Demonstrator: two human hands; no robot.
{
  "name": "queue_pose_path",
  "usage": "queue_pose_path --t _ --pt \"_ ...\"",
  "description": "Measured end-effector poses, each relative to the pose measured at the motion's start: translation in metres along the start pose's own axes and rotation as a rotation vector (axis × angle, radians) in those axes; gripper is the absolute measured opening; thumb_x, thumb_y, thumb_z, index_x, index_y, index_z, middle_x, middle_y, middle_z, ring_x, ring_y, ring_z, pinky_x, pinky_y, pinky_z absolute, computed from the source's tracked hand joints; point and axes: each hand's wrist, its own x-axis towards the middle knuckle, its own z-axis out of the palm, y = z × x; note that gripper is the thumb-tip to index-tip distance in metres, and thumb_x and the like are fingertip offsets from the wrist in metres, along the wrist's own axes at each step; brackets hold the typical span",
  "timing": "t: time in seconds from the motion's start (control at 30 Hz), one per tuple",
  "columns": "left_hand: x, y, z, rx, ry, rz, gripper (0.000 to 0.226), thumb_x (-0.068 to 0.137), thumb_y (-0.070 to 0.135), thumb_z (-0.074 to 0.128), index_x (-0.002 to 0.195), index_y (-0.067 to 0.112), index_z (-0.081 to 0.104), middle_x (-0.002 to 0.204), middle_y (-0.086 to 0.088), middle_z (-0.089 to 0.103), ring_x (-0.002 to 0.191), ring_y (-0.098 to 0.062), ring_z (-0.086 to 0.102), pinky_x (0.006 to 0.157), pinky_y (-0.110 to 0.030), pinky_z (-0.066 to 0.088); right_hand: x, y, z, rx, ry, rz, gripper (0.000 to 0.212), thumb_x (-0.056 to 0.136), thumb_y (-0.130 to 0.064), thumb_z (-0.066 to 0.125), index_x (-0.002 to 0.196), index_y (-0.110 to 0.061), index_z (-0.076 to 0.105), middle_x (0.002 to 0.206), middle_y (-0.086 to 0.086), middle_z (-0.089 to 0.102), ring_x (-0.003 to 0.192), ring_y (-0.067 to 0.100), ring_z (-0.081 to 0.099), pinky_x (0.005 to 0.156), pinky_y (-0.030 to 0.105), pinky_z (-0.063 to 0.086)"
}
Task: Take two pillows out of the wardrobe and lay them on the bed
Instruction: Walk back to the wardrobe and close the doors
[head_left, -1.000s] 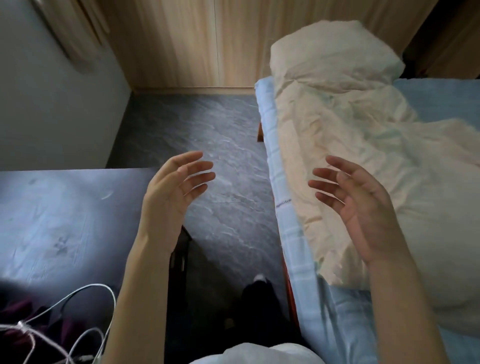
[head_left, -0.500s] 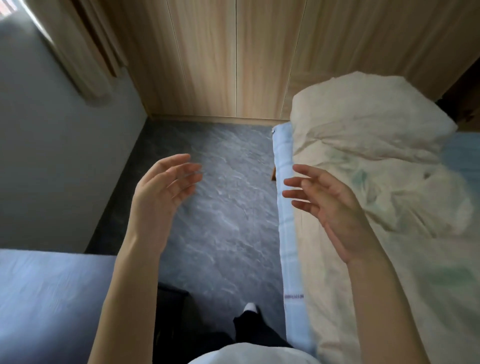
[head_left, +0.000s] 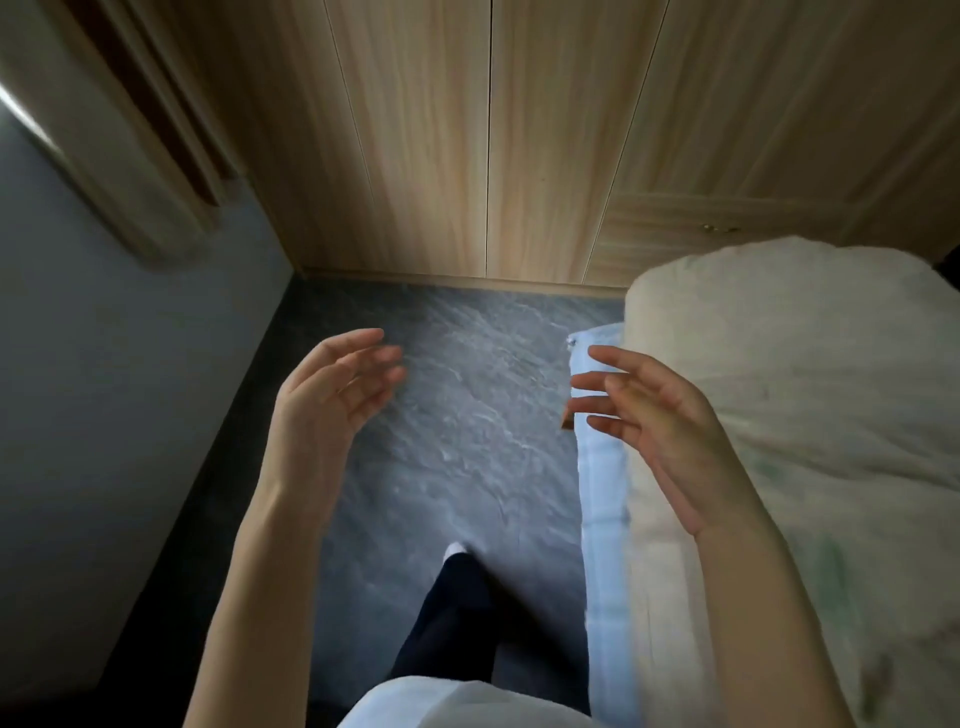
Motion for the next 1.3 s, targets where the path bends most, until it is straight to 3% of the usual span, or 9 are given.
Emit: queue_pose_path --t 0.23,0.4,0.5,1.03,1.2,1.3 --pt "0.166 0.027 0.038 0.063 -0.114 -0.007 0.026 0.091 0.009 0.039 0.098 0.016 0.063 0.090 -0.001 0.069 0.086 -0.016 0.066 0.085 -0.030 0.047 0.152 -0.039 -0.001 0.018 0.103 -0.081 0.025 0.092 -0.012 0.049 0.109 -0.023 0.062 0.097 0.000 0.073 0.089 0.018 0.069 0.072 0.018 0.052" --pt "0.255 0.029 0.076 0.140 -0.245 -0.056 0.017 0.075 0.026 0.057 0.088 0.025 0.068 0.087 0.003 0.073 0.087 -0.015 0.068 0.086 -0.031 0.046 0.220 -0.050 -0.019 0.029 0.229 -0.088 0.027 0.091 -0.006 0.047 0.106 -0.022 0.063 0.091 -0.003 0.073 0.086 0.017 0.069 0.073 0.019 0.053" --pt "0.304 0.021 0.100 0.157 -0.309 -0.079 0.017 0.070 0.026 0.065 0.085 0.029 0.071 0.090 0.003 0.074 0.089 -0.014 0.069 0.086 -0.033 0.045 0.266 -0.052 -0.037 0.025 0.277 -0.076 0.027 0.090 -0.005 0.048 0.105 -0.021 0.064 0.091 -0.002 0.074 0.086 0.018 0.069 0.072 0.018 0.053" --pt "0.562 0.011 0.284 0.125 -0.446 -0.060 0.023 0.074 0.024 0.051 0.084 0.028 0.071 0.087 0.005 0.074 0.086 -0.012 0.070 0.066 -0.013 0.051 0.508 -0.096 -0.162 -0.005 0.361 -0.066 0.028 0.091 -0.008 0.048 0.097 -0.029 0.066 0.090 -0.003 0.073 0.083 0.016 0.070 0.071 0.016 0.052" --pt "0.631 -0.001 0.320 0.131 -0.487 -0.100 0.023 0.072 0.026 0.052 0.087 0.028 0.070 0.090 0.004 0.074 0.089 -0.014 0.069 0.074 -0.020 0.050 0.560 -0.092 -0.189 -0.009 0.415 0.003 0.027 0.089 -0.009 0.050 0.099 -0.028 0.067 0.093 0.000 0.073 0.085 0.017 0.070 0.070 0.018 0.050" --pt "0.680 -0.010 0.350 0.159 -0.554 -0.139 0.024 0.072 0.026 0.052 0.091 0.024 0.068 0.091 0.002 0.073 0.090 -0.015 0.069 0.079 -0.027 0.046 0.594 -0.092 -0.209 0.032 0.534 0.006 0.025 0.090 -0.007 0.049 0.101 -0.024 0.065 0.090 0.001 0.072 0.081 0.015 0.070 0.069 0.015 0.051"
